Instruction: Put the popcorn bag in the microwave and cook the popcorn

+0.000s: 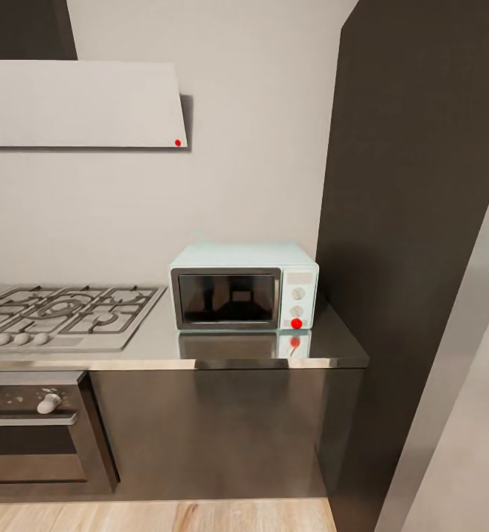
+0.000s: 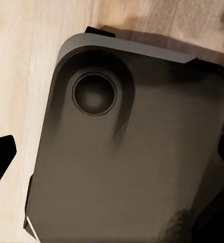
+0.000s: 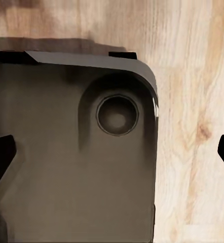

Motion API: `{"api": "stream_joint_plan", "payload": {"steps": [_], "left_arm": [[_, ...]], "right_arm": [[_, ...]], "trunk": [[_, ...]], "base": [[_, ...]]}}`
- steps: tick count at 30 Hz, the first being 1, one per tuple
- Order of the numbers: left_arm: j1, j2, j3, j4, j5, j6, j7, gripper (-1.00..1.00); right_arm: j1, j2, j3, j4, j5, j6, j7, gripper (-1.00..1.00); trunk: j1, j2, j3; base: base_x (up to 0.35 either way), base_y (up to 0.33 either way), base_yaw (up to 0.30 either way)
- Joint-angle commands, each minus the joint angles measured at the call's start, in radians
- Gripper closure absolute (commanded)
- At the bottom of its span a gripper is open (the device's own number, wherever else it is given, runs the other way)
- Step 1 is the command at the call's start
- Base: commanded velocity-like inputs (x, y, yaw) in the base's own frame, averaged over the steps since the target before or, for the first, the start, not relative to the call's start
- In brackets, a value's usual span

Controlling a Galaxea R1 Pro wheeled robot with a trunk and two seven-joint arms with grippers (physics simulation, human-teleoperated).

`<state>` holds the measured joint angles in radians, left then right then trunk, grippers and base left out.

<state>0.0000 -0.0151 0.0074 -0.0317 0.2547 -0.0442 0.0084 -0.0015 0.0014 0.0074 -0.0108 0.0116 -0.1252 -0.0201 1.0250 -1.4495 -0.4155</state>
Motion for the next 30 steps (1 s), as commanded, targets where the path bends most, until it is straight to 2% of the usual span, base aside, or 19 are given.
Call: {"api": "stream_joint_plan", "payload": {"steps": [1,3,4,6,8,9,10,11,12,15,17,20,24,28,30], "left_arm": [[0.000,0.000,0.000,-0.001,0.004,-0.003,0.001,-1.00],[0.000,0.000,0.000,-0.001,0.004,-0.002,0.001,-1.00],[0.000,0.000,0.000,-0.001,0.004,-0.002,0.001,-1.00],[0.000,0.000,0.000,-0.001,0.004,-0.002,0.001,-1.00],[0.000,0.000,0.000,-0.001,0.004,-0.002,0.001,-1.00],[0.000,0.000,0.000,-0.001,0.004,-0.002,0.001,-1.00],[0.000,0.000,0.000,-0.001,0.004,-0.002,0.002,-1.00],[0.000,0.000,0.000,-0.001,0.004,-0.002,0.002,-1.00],[0.000,0.000,0.000,-0.001,0.004,-0.002,0.001,-1.00],[0.000,0.000,0.000,-0.001,0.004,-0.002,0.001,-1.00],[0.000,0.000,0.000,-0.001,0.004,-0.002,0.002,-1.00],[0.000,0.000,0.000,-0.001,0.004,-0.002,0.002,-1.00],[0.000,0.000,0.000,-0.001,0.004,-0.002,0.001,-1.00],[0.000,0.000,0.000,-0.001,0.004,-0.002,0.001,-1.00],[0.000,0.000,0.000,-0.001,0.004,-0.002,0.001,-1.00]], "right_arm": [[0.000,0.002,0.000,-0.027,0.002,-0.001,0.001,-1.00],[0.000,0.015,0.011,-0.162,0.003,0.011,0.006,-1.00],[0.000,0.018,0.031,-0.207,0.003,0.028,0.006,-1.00],[0.000,0.022,0.090,-0.348,0.003,0.112,0.007,-1.00],[0.000,0.023,0.125,-0.590,0.000,0.279,0.008,-1.00],[0.000,0.022,0.130,-0.676,-0.001,0.347,0.008,-1.00],[0.000,0.022,0.133,-0.805,-0.004,0.447,0.008,-1.00],[0.000,0.022,0.135,-0.890,-0.007,0.508,0.009,-1.00],[0.000,0.022,0.136,-1.015,-0.010,0.591,0.009,-1.00],[-0.009,0.023,0.137,-1.247,-0.015,0.756,0.010,-1.00],[-0.041,0.026,0.137,-1.340,-0.018,0.831,0.010,-1.00],[-0.143,0.049,0.136,-1.436,-0.024,0.954,0.009,-1.00],[-0.342,0.087,0.130,-1.471,-0.032,1.100,0.007,-1.00],[-0.517,0.111,0.128,-1.476,-0.033,1.168,0.005,-1.00],[-0.582,0.131,0.127,-1.477,-0.032,1.172,-0.001,-1.00]], "trunk": [[0.000,0.000,-0.001],[0.000,0.000,-0.001],[0.000,0.000,-0.001],[0.000,0.000,-0.001],[0.000,0.000,-0.001],[0.000,0.000,-0.001],[0.000,0.000,-0.001],[0.000,0.000,-0.001],[0.000,0.000,-0.001],[0.000,0.000,-0.001],[0.000,0.000,-0.001],[0.000,0.000,-0.001],[0.000,0.000,-0.001],[0.000,0.000,-0.001],[0.000,0.000,-0.001]], "base": [[0.000,0.000,0.000],[0.000,0.000,0.000],[0.000,0.000,0.000],[0.000,0.000,0.000],[0.000,0.000,0.000],[0.000,0.000,0.000],[0.000,0.000,0.000],[0.000,0.000,0.000],[0.000,0.000,0.000],[0.000,0.000,0.000],[0.000,0.000,0.000],[0.000,0.000,0.000],[0.000,0.000,0.000],[0.000,0.000,0.000],[0.000,0.000,0.000]]}}
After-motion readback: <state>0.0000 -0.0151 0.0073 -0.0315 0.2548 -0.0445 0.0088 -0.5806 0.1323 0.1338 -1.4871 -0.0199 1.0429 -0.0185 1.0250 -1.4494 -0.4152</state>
